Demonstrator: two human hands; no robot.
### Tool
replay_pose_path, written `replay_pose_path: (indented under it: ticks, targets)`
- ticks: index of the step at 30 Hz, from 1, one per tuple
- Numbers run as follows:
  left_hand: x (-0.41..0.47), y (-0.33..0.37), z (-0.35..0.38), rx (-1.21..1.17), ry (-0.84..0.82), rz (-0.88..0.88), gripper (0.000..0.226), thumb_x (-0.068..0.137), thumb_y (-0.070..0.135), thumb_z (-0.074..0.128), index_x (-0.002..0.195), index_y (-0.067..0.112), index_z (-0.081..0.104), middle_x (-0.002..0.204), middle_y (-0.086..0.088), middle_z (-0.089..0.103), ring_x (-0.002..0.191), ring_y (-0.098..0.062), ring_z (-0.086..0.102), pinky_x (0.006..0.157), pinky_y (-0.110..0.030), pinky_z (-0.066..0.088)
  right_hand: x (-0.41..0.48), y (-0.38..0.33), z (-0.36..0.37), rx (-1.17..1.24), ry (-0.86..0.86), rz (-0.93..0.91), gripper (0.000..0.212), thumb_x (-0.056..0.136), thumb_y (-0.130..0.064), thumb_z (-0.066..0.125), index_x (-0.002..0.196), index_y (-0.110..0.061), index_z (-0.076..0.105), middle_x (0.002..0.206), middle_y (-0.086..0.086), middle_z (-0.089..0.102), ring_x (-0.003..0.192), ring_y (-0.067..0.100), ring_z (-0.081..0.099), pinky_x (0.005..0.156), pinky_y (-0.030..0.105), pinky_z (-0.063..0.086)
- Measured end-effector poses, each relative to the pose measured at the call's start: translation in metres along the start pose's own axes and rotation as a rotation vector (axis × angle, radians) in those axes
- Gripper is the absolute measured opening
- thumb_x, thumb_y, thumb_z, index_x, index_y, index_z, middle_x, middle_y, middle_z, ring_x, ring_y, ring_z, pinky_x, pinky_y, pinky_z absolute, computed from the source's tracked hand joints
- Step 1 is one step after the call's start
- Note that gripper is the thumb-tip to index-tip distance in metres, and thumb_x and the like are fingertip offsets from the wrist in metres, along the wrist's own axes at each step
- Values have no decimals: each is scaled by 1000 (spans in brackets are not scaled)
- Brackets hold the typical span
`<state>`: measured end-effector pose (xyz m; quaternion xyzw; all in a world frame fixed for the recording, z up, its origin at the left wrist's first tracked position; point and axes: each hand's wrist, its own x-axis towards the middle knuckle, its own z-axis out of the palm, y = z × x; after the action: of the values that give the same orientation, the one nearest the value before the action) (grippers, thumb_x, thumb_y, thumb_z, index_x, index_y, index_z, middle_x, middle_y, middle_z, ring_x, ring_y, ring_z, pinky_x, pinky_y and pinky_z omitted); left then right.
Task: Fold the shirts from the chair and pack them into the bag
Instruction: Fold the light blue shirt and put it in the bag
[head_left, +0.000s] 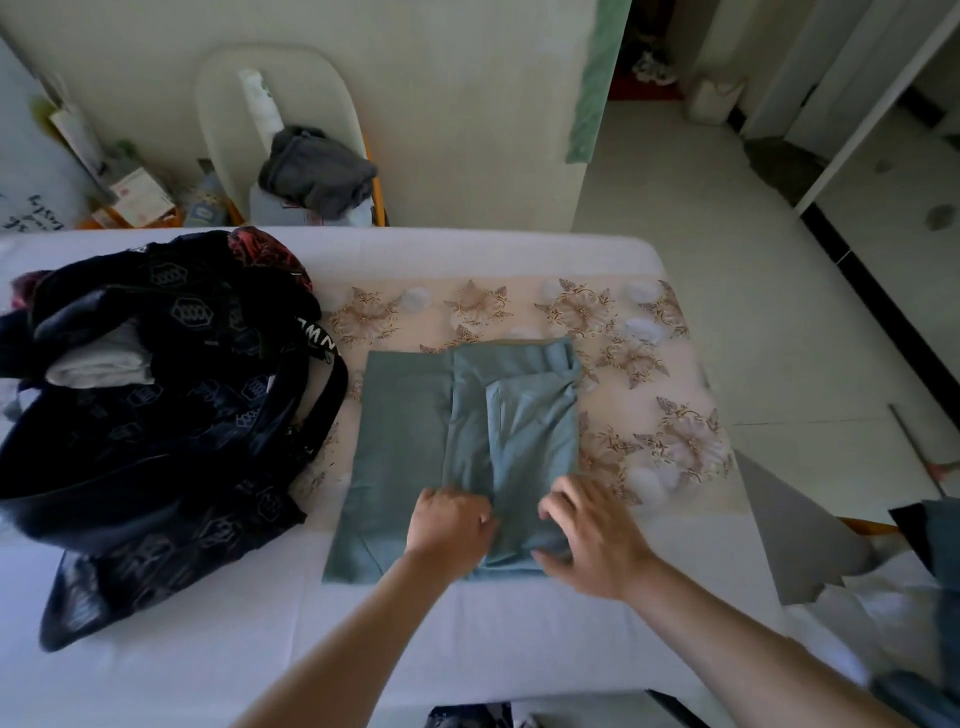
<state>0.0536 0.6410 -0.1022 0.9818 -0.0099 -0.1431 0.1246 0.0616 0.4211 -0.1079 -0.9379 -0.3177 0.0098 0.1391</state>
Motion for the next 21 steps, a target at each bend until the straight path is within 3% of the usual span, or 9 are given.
replay_pose_path:
  ticks: [3,7,10,13,16,19,21]
  targets:
    - [-11,1,2,-259,50,-137,28,97,45,47,95,21,62,99,-4,70,97,-31,63,79,-32,45,-19,-3,5,-100,-68,-18,41,76,-58,59,98,-24,58,96,-2,49,83,18,51,83,34,44]
    - [-34,-8,14,-161,120,-177,21,91,44,57,106,29,55,115,5,51,111,-23,47,91,-35,40,-26,-2,9,-92,-35,-5,18,80,-23,57,97,-24,61,90,-2,48,80,22,58,76,37,49]
    - [-46,-9,20,-310,177,-114,26,85,37,65,108,29,56,111,4,47,106,-24,50,87,-35,44,-29,-1,-2,-105,-2,30,38,67,-9,70,101,-24,65,87,-3,50,78,22,58,75,35,47]
    - [-50,-10,24,-229,184,-66,24,86,40,62,109,33,60,112,6,52,106,-22,51,91,-34,41,-42,7,-9,-148,-55,66,57,61,-11,71,116,-28,69,85,-4,53,81,21,58,79,35,43]
    - [-58,-19,24,-214,266,-98,25,90,31,59,114,26,62,114,1,55,109,-27,52,91,-40,40,-46,9,-13,-191,-158,69,43,63,-30,68,106,-33,74,82,-5,53,85,21,59,82,37,45]
    - [-62,-41,17,-158,319,-325,36,90,20,55,127,18,52,127,-8,49,117,-32,46,94,-45,40,-26,-10,-19,-164,-79,28,22,75,-36,55,89,-29,72,88,-2,51,87,22,53,81,39,46]
    - [-65,-56,14,-159,220,-541,48,92,26,52,136,14,37,139,-9,38,127,-32,36,101,-45,37,-7,-27,-14,-164,-38,-7,28,86,-30,48,105,-26,68,110,1,57,100,23,55,88,41,48]
